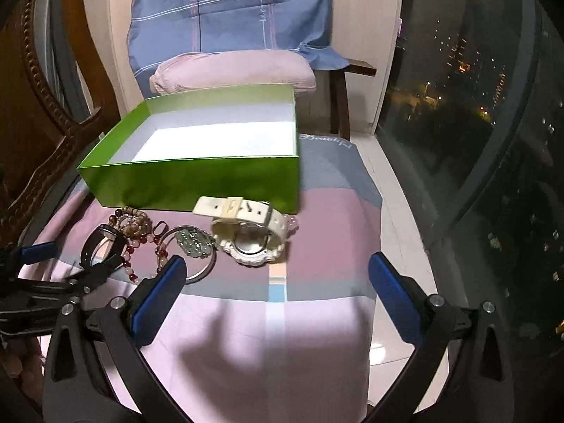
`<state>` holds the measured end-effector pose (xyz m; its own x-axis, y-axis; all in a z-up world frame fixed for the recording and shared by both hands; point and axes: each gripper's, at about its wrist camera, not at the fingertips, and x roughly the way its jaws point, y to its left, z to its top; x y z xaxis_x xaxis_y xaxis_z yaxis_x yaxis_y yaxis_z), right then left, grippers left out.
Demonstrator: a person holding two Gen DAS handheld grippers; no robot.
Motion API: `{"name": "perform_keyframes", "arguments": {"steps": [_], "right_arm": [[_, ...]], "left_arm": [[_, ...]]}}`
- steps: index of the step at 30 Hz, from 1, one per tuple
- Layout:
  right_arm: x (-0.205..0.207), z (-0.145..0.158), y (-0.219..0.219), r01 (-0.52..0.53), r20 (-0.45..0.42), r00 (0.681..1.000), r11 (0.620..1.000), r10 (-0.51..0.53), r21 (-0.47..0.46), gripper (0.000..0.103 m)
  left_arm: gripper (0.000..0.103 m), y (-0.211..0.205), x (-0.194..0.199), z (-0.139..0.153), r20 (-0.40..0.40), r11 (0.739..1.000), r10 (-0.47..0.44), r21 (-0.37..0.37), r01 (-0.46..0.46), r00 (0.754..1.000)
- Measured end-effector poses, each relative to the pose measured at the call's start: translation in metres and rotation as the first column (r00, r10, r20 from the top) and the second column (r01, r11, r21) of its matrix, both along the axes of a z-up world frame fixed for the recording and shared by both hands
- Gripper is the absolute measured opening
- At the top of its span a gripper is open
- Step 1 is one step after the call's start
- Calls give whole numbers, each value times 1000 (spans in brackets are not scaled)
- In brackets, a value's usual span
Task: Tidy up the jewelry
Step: 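Move both tools toward the jewelry and close the left tool on the black watch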
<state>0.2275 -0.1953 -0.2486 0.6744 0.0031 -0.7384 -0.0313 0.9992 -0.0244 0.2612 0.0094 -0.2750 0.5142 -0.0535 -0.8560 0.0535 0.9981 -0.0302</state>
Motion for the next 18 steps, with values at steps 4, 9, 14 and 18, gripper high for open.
{"name": "perform_keyframes", "arguments": {"steps": [4,9,14,18], "right_arm": [[2,-2,3,-2,-13,1000,1000,2,13,100],[5,-3,3,-1,-17,1000,1000,1,-3,100],[9,-6,1,7,-19,1000,1000,-7,-6,100],[14,-9,0,16,-21,1000,1000,-16,-10,100]], "left_arm": [[99,3,5,-5,-2,1000,10,-22,-10,1000],[78,4,16,-18,-39,1000,6,-27,-7,999],[39,-2,17,-19,-1,1000,-11,-2,11,1000],[35,-1,10,-6,31,1000,-11,-23,11,999]]}}
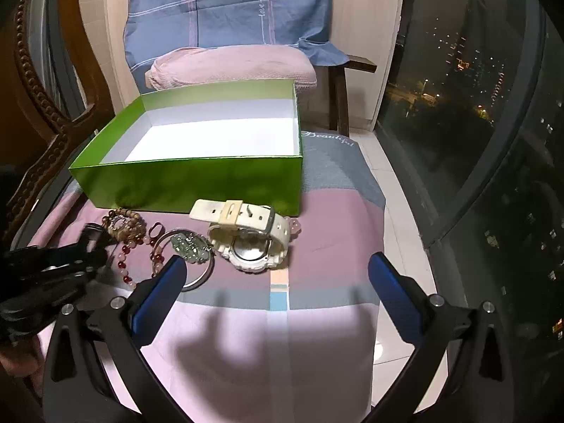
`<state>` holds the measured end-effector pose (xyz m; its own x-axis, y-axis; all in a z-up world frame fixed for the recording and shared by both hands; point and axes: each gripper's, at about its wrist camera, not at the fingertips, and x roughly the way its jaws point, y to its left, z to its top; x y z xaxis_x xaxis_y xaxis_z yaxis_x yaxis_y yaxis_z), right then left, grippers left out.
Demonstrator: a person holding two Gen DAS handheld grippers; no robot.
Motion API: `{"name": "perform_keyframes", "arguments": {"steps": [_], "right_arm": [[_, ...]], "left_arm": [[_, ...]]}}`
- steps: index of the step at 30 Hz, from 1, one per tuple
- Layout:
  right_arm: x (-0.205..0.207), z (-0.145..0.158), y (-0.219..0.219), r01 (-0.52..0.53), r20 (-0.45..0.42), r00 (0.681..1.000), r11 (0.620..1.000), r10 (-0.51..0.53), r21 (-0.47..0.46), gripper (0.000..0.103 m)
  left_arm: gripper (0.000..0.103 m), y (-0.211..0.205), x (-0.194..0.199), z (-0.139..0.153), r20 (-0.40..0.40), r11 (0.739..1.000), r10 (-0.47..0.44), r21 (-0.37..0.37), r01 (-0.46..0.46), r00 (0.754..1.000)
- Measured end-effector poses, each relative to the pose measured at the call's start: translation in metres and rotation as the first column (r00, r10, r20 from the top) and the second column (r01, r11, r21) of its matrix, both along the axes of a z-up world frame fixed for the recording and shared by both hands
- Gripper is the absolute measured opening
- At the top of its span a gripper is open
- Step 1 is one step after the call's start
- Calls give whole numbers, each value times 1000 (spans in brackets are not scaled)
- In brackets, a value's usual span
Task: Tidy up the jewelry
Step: 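Move both tools toward the jewelry and close the left tool on the black watch, then grasp the white strap watch with the right tool while the left tool holds the black watch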
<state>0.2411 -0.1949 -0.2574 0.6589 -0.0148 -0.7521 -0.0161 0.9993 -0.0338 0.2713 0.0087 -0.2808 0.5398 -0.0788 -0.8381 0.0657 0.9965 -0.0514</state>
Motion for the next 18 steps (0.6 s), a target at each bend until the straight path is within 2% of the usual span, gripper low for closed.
{"name": "perform_keyframes", "arguments": {"steps": [3,8,12,14,15,18], "right_arm": [[7,-4,0,8,-9,1000,1000,-7,20,100],[22,-10,9,22,-11,1000,999,-21,35,100],[39,-20,17,34,-23,999,999,-33,18,100],[44,-26,17,31,-22,999,999,-31,16,80],[46,-27,15,33,-31,999,999,-32,25,64],[41,-20,9,26,-40,999,997,-23,71,62]], "left_arm": [[34,2,-18,31,81,1000,-8,-9,9,997],[34,6,-57,87,247,999,-38,-9,42,968],[34,5,-71,109,310,998,-58,-11,65,949],[35,3,-78,112,328,998,-65,1,69,942],[35,4,-76,112,325,998,-67,-1,71,943],[35,10,-74,111,311,998,-61,-4,66,948]]}}
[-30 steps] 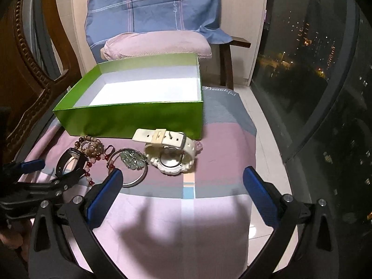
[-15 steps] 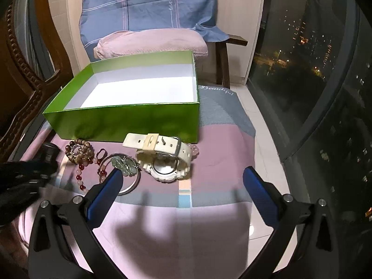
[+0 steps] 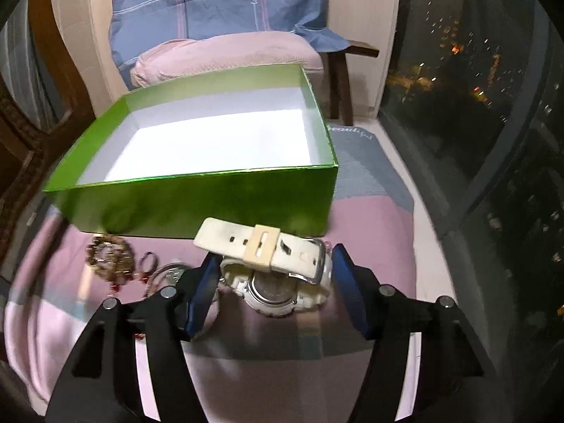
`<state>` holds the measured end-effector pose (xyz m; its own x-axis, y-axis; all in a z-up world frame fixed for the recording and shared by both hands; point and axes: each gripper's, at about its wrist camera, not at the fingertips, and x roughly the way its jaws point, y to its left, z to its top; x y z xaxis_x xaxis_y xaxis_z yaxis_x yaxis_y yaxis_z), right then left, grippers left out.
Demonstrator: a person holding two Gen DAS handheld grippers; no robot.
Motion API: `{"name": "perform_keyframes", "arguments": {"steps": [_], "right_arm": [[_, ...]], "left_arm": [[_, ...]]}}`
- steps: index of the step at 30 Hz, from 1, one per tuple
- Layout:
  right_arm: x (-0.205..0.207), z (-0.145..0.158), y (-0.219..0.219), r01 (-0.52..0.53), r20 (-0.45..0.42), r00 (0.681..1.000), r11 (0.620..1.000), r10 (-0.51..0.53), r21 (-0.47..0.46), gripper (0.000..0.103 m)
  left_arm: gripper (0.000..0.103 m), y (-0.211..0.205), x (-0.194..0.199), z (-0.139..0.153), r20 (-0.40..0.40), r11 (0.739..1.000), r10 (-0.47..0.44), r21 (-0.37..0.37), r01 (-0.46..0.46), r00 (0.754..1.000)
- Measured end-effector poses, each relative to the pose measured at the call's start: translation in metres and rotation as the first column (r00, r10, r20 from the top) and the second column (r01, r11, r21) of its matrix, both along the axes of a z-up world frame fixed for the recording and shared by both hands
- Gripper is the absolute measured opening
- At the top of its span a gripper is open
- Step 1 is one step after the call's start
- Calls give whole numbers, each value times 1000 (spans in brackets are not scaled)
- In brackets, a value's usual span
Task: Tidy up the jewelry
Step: 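Grasp the white strap watch with the right tool while the left tool holds the black watch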
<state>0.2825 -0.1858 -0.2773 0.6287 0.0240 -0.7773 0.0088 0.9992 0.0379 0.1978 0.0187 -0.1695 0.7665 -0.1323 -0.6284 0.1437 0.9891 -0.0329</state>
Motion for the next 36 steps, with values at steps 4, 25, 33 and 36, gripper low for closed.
{"name": "perform_keyframes", "arguments": {"steps": [4,25,33,36], "right_arm": [[-25,31,-2,-21,68,998,999,18,41,62],[-96,106,-5,-188,255,956,969,143,161,62],[-92,111,-7,-199,268,952,965,149,173,62],[-93,111,-11,-201,263,952,965,153,166,62]], "left_arm": [[35,11,-9,4,-10,1000,19,-2,-19,1000],[36,10,-12,23,17,998,33,-57,-32,999],[35,0,-4,29,33,1000,14,-24,-13,999],[35,-1,1,25,19,1000,-2,-26,2,1000]]}}
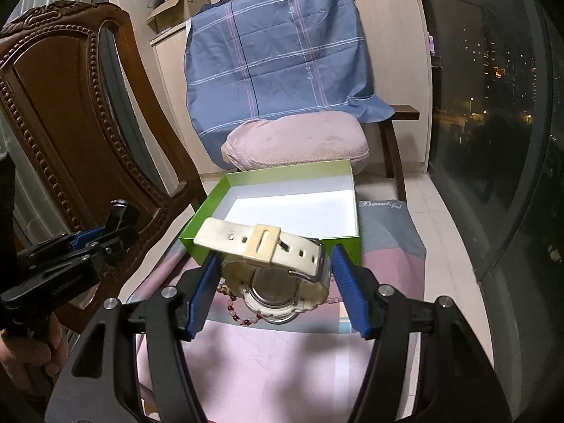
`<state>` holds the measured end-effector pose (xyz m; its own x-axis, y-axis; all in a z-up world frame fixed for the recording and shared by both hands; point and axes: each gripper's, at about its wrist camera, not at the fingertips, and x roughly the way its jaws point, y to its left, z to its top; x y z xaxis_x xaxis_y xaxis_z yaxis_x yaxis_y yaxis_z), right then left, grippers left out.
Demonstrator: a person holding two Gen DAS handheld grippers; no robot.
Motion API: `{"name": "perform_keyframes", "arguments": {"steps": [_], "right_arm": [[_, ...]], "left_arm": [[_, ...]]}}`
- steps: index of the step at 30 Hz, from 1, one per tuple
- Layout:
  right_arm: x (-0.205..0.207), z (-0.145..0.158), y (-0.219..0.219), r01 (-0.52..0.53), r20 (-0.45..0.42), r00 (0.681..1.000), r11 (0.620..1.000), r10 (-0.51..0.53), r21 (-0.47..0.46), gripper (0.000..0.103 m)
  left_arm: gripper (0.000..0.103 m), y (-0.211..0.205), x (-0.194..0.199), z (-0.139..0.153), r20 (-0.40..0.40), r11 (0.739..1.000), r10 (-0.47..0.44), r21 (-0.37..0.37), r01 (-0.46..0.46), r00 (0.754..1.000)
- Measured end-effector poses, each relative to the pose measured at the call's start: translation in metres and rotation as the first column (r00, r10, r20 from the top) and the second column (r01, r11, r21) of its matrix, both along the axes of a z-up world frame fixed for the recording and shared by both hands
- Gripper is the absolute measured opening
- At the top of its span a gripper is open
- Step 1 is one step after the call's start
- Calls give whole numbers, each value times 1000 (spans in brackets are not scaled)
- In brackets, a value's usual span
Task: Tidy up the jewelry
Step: 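Grasp the white strap watch with the right tool while the left tool holds the black watch, then carry both watches into the green box and open both tools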
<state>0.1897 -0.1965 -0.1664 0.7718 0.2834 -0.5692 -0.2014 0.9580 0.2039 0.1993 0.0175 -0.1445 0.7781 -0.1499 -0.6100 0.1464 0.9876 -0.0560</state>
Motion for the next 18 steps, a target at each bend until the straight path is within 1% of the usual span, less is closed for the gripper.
{"name": "perform_keyframes", "arguments": {"steps": [6,10,12,16,18], "right_arm": [[0,2,-4,16,-1,1000,1000,-16,5,62],[5,-1,4,15,-3,1000,1000,-15,-2,62],[8,-4,7,16,-9,1000,1000,-16,-3,62],[7,-6,11,14,-1,1000,1000,-14,-10,62],[3,-5,9,15,7,1000,1000,-15,-13,62]], "left_arm": [[35,-1,1,-12,-13,1000,-4,10,4,1000],[35,2,-8,-14,-38,1000,-24,-20,23,999],[35,3,-15,-11,-24,999,-27,-20,26,999],[35,6,-24,-2,24,1000,-16,10,16,1000],[35,7,-22,-1,22,1000,-11,2,11,1000]]}}
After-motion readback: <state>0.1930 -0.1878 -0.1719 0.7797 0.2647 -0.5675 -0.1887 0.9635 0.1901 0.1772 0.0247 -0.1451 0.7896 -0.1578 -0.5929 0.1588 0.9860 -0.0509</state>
